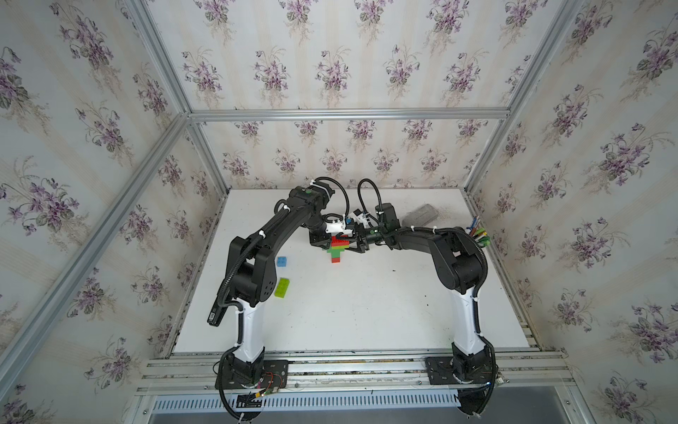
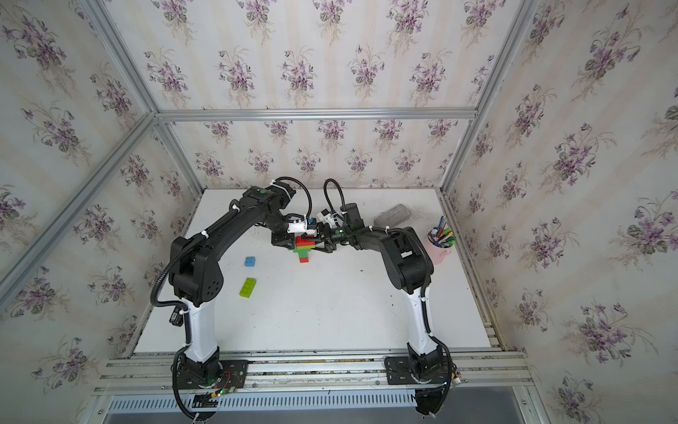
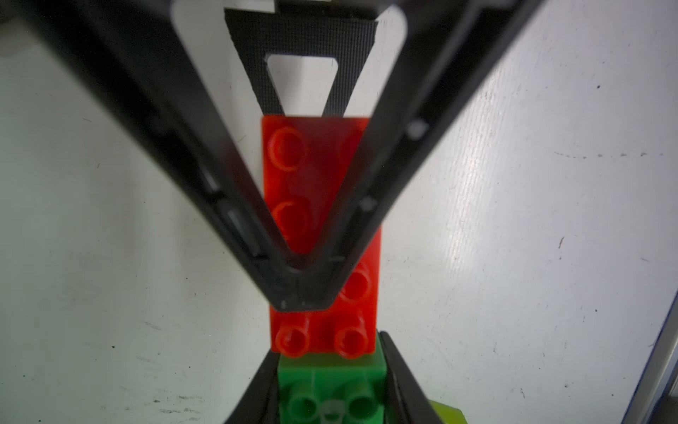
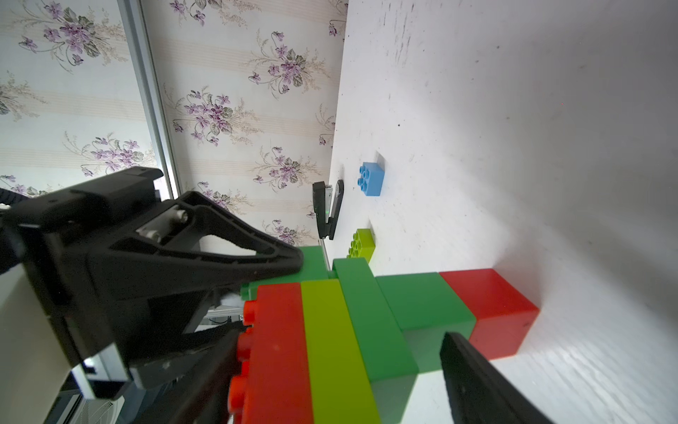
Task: Assemble a spoon with lego
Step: Assemble the lego brick with the lego brick.
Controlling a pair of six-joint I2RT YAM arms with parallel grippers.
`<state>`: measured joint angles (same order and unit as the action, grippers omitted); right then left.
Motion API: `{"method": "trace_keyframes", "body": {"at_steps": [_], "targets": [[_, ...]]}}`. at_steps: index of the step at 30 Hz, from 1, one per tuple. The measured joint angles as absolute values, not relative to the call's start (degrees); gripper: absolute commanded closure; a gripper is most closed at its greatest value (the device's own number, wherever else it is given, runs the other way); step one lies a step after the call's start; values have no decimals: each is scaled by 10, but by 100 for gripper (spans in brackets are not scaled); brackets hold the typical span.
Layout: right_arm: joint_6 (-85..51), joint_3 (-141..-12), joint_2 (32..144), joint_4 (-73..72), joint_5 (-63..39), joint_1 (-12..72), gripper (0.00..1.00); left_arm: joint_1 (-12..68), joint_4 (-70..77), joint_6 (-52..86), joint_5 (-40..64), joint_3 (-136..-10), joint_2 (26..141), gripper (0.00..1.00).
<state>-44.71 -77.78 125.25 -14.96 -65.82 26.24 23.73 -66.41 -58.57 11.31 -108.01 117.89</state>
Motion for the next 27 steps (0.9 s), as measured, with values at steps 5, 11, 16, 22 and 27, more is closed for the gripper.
{"method": "trace_keyframes", "body": {"at_steps": [5, 11, 16, 22, 27], "targets": [[-446, -778, 1253, -150, -660, 262, 16, 232, -671, -581, 125, -1088, 1184, 68], [-439, -779, 1254, -147, -665, 262, 16, 230, -672, -575, 134, -1091, 1191, 67], [-435, -783, 1257, -145, -669, 262, 16, 231, -673, -583, 133, -1094, 1193, 66], [-434, -784, 1258, -141, -670, 261, 16, 236, -672, -585, 121, -1092, 1191, 61], [-430, -782, 1258, -141, -676, 261, 16, 244, -668, -585, 115, -1087, 1199, 51]]}}
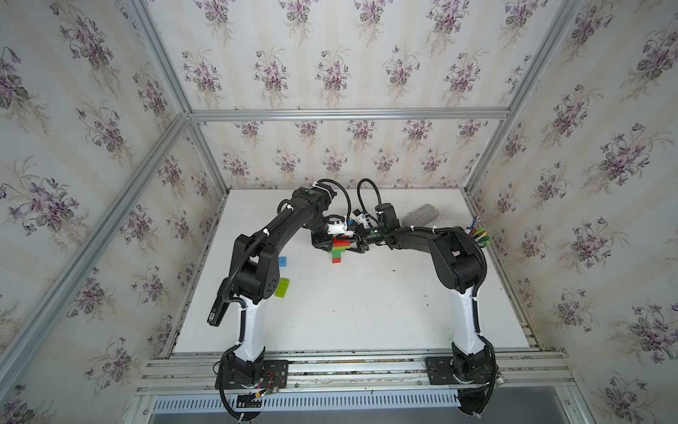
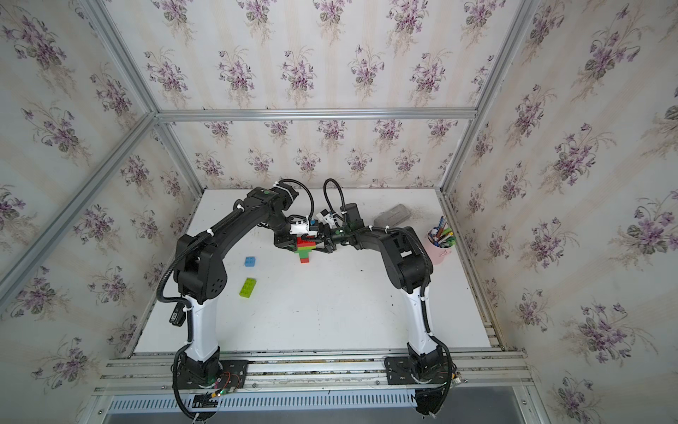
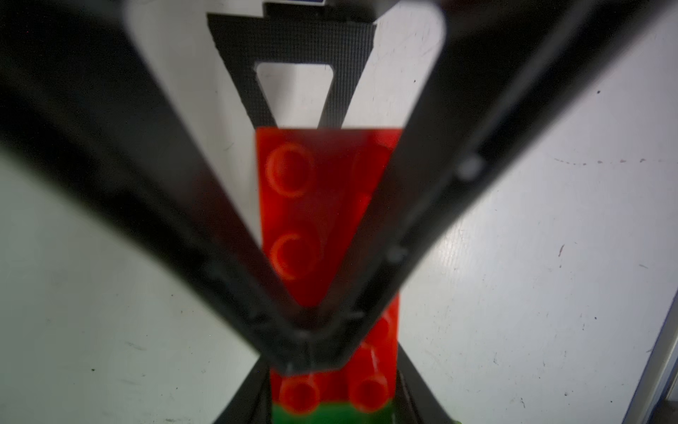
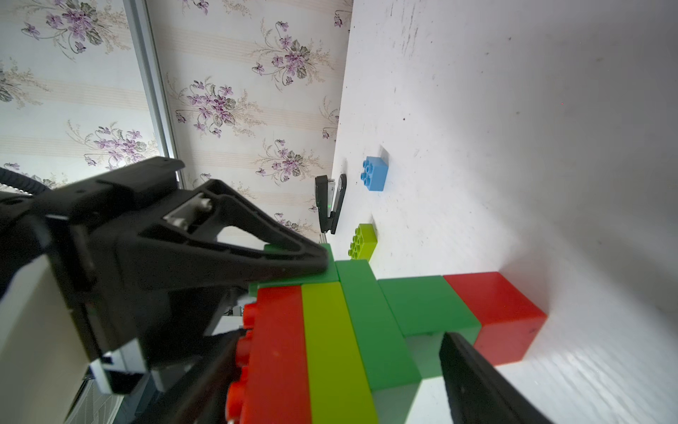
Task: Assemble a spoon with lego
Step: Assemble the lego brick with the lego brick.
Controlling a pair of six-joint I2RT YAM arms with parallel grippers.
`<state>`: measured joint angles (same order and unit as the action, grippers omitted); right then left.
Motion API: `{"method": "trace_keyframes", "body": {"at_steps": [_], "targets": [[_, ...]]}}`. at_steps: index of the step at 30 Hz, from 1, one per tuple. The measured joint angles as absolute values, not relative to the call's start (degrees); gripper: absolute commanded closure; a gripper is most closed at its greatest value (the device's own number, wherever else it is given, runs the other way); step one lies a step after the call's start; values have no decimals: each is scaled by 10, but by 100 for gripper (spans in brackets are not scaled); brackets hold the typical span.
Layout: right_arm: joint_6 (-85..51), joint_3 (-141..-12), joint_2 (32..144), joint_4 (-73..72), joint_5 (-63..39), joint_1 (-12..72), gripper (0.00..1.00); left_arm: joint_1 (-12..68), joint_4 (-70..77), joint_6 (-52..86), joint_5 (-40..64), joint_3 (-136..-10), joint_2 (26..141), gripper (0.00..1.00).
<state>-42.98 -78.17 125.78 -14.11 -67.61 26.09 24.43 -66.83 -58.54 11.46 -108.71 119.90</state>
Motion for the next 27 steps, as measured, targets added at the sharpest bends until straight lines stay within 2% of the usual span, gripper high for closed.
{"method": "trace_keyframes", "body": {"at_steps": [6, 9, 13, 27], "targets": [[-427, -779, 1257, -141, -682, 261, 16, 245, -669, -585, 108, -1091, 1197, 46], [-426, -780, 1257, -141, -682, 261, 15, 244, -669, -585, 107, -1096, 1193, 36], [-426, -780, 1257, -141, -682, 259, 16, 244, -670, -583, 107, -1112, 1187, 30], [-426, -778, 1256, -139, -682, 255, 15, 239, -667, -572, 100, -1147, 1172, 28]]}}
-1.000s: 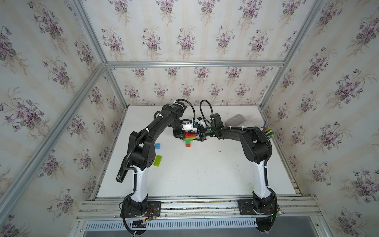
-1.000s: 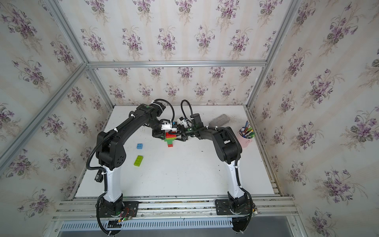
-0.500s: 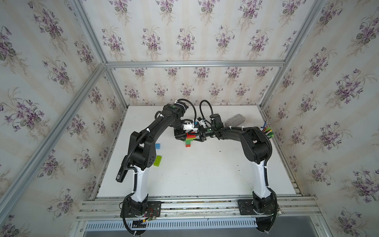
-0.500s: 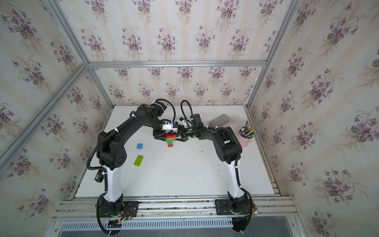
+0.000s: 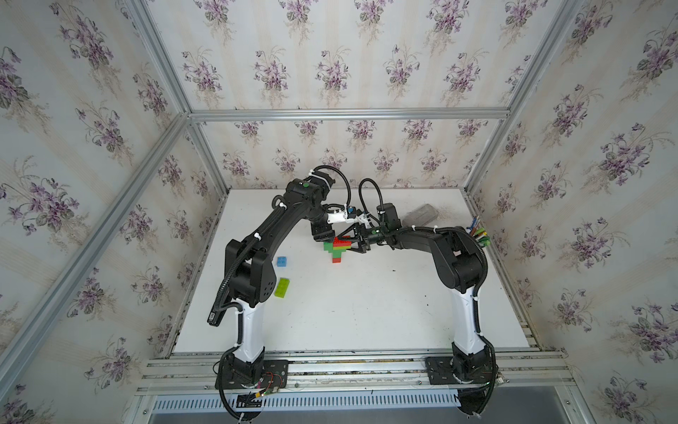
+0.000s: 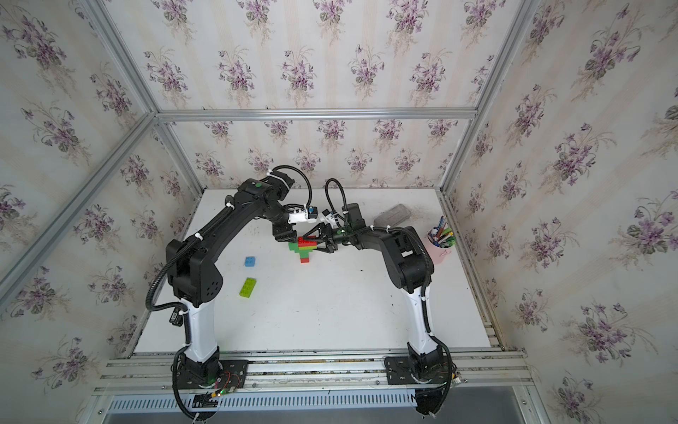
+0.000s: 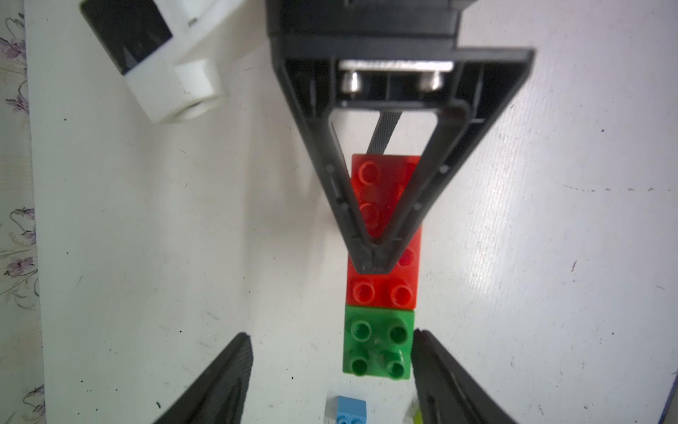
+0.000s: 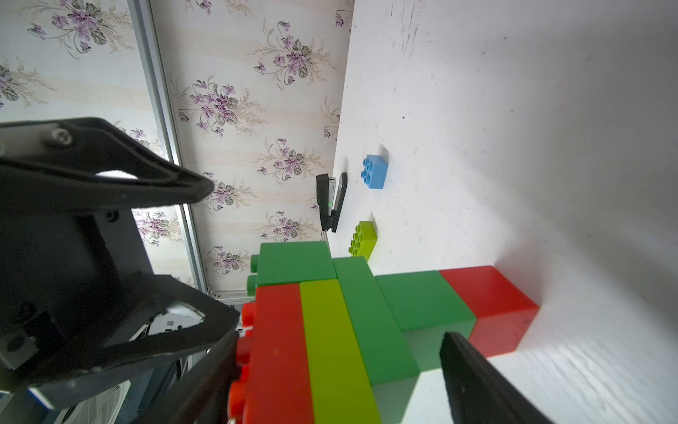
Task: Assemble a spoon with lego
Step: Assemble the lego brick with the lego brick.
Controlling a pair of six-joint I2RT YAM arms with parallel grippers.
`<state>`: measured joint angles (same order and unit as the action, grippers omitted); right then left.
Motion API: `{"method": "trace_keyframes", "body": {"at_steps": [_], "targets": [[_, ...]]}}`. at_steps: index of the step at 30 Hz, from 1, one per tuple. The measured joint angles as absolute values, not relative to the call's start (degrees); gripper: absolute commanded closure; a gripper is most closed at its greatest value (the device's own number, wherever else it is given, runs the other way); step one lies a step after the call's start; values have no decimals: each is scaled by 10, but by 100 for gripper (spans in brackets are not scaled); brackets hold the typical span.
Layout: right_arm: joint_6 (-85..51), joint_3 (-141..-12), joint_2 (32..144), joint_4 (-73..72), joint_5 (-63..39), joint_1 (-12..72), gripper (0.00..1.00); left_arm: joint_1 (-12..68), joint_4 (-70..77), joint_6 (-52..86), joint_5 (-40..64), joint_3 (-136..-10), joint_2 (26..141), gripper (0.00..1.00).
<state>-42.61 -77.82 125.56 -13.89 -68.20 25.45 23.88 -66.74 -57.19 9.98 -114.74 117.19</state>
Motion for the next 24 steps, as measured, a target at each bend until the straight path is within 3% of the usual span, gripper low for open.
{"method": "trace_keyframes", "body": {"at_steps": [13, 24], "targets": [[-425, -781, 1255, -132, -682, 255, 15, 238, -667, -564, 85, -1151, 1186, 29], [-451, -767, 1244, -143, -675, 255, 9, 237, -655, -564, 77, -1155, 1166, 28]]}}
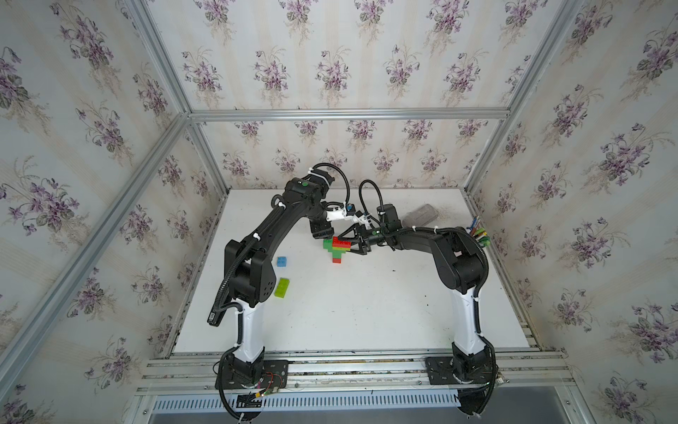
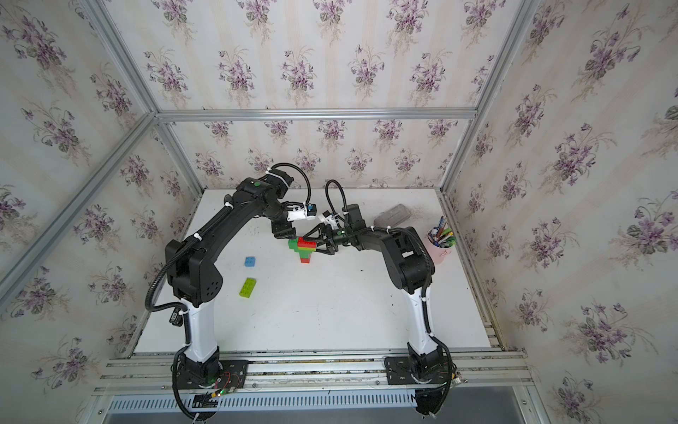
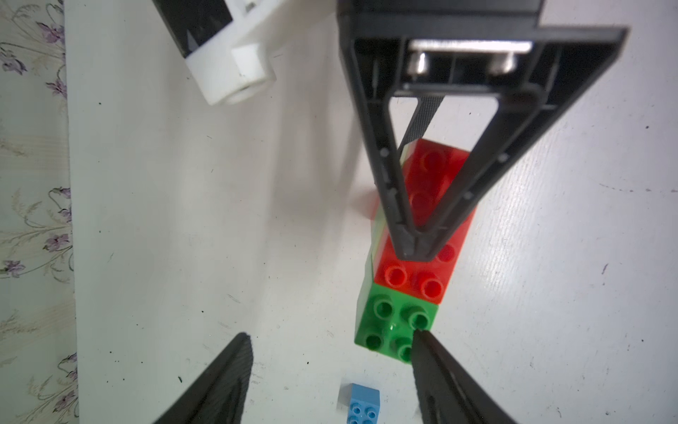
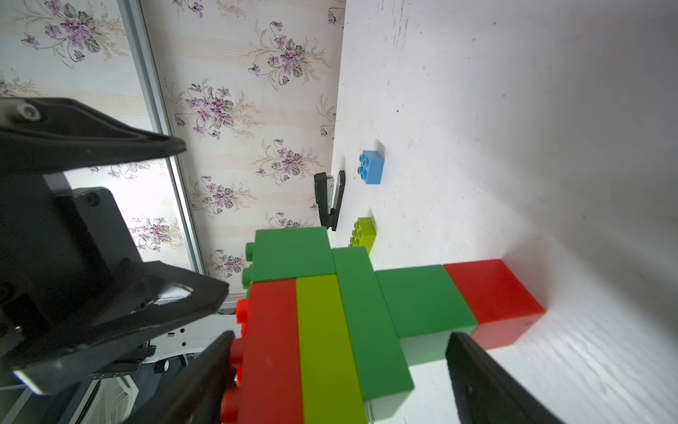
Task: Assemble a spoon with lego
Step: Assemble the lego brick with the lego brick.
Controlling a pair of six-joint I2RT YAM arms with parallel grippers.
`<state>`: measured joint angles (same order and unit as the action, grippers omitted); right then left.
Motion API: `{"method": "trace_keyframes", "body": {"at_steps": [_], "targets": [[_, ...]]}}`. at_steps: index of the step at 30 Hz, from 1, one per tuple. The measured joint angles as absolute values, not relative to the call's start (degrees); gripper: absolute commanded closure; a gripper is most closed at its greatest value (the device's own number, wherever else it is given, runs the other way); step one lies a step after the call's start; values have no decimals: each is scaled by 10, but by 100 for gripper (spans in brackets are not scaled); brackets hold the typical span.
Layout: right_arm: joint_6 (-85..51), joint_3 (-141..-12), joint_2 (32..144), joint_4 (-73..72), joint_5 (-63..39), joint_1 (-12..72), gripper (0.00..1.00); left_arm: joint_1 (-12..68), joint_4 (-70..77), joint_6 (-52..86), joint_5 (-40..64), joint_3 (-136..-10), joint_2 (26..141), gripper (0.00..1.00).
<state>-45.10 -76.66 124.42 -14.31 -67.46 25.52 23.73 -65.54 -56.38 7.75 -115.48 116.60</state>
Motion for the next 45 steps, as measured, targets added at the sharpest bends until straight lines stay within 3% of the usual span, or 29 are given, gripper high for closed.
{"method": "trace_keyframes", "body": {"at_steps": [29, 45], "targets": [[-486, -736, 1197, -140, -642, 255, 3, 237, -651, -557, 71, -1147, 1165, 23], [-450, -691, 1149, -115, -624, 243, 3, 227, -643, -533, 75, -1108, 1097, 21]]}}
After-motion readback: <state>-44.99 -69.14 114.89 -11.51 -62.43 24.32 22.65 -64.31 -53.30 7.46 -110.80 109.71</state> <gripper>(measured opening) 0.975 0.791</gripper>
